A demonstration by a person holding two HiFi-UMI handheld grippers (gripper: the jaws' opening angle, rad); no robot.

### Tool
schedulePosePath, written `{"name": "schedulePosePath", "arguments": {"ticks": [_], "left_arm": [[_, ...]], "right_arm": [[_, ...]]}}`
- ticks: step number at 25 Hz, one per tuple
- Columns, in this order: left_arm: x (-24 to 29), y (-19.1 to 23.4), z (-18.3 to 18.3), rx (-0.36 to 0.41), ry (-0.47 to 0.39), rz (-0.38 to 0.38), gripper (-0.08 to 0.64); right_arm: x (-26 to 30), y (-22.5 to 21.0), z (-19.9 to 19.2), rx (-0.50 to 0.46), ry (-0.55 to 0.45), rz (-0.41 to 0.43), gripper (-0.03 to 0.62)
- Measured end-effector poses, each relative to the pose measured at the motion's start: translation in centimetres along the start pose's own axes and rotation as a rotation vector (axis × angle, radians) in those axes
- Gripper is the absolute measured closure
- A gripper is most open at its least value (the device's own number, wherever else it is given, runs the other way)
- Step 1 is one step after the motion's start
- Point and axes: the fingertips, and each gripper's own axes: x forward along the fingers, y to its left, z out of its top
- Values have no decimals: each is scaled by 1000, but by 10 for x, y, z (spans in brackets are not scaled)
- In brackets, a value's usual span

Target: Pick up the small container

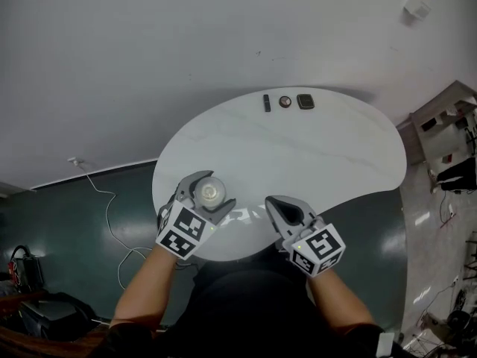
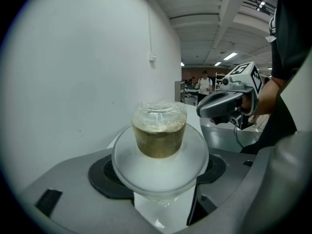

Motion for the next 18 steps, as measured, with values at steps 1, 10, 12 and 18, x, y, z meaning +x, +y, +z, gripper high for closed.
{"name": "schedulePosePath", "arguments": {"ticks": [1,10,12,18], "left_arm": [[-6,-5,0,4,-3,3,213],[-55,-25,2,-25,-52,27,213],[-64,-27,0,-24,-58,32,213],[-86,-34,-2,-16,-75,34,213]], "right_arm": [[-1,2,3,-3,-5,-1,598],[-3,23,19,-25,-35,-8,598],[-4,29,18,-25,-37,-10,598],[-8,46,20,-25,-47,-17,598]]}}
